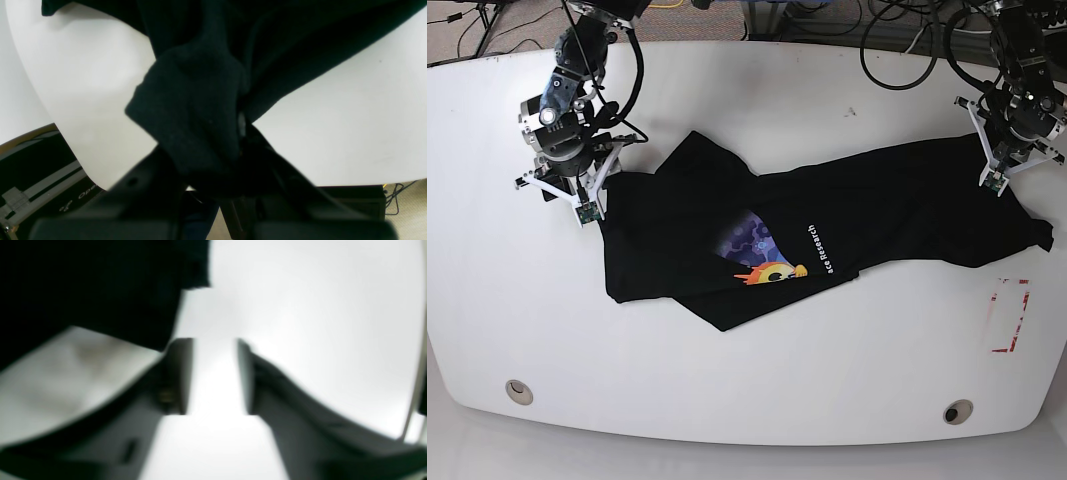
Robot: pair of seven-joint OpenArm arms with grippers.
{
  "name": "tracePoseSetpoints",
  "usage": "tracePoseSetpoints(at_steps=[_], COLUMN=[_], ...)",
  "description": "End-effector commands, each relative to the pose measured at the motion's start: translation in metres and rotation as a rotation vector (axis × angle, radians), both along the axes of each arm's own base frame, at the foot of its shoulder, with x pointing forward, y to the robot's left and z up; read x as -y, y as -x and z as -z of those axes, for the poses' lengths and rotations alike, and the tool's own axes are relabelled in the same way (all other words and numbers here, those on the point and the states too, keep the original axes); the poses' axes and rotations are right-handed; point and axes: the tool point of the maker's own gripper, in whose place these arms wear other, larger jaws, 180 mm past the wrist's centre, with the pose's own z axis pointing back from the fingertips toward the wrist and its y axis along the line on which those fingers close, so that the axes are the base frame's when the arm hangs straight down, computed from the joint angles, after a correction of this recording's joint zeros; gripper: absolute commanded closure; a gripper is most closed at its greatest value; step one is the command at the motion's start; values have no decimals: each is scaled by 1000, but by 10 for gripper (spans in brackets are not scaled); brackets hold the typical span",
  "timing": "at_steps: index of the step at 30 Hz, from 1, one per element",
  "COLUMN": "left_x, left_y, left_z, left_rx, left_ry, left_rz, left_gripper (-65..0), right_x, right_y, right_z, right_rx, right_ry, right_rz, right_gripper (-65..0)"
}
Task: Layout the t-shirt on the table in an organized manner, then fold the t-shirt properly
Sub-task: 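Drag the shirt edge with both grippers away from the printed graphic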
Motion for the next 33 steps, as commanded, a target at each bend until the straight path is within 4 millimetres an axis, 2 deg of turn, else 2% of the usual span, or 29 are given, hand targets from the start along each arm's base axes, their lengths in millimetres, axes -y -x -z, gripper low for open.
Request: tracePoseSetpoints(at_steps=[1, 2, 4, 7, 10, 14, 16, 18, 24, 28, 30, 33], left_x=[-4, -4, -4, -4, -4, -3, -3, -3, -2, -3, -4, -4], left_y=[-5, -6, -6, -6, -7, -7, -7, -7, -10, -14, -16, -21], left_z=[-9, -10, -10, -10, -11, -10, -10, -10, -12, -14, -16, -20], left_rx=[27, 28, 28, 30, 33, 33, 33, 33, 42, 50, 57, 73], left_ry=[-20, -21, -21, -21, -21, -19, -19, -17, -16, -19, -22, -24], left_rz=[8, 9, 9, 9, 9, 11, 11, 11, 13, 13, 12, 12], left_gripper=[0, 0, 0, 0, 0, 0, 0, 0, 0, 0, 0, 0], right_x=[-5, -9, -16, -26, -31, -29, -29, -25, -8, -10, -10, -12], right_y=[-14, -15, -18, -25, -30, -34, -35, -36, -42, -41, -41, -42], right_z=[-13, -11, -9, -7, -5, 4, 14, 26, 41, 50, 52, 52], right_rx=[50, 49, 53, 67, 77, 73, 53, 35, 28, 3, -2, -1], right_ry=[-25, -41, -78, -137, -193, -264, -309, -362, -455, -476, -478, -484], right_rz=[22, 24, 17, 2, -3, 28, 50, 83, 170, 177, 177, 176], right_gripper=[-458, -510, -572, -609, -591, -556, -534, -507, -480, -469, -436, -312])
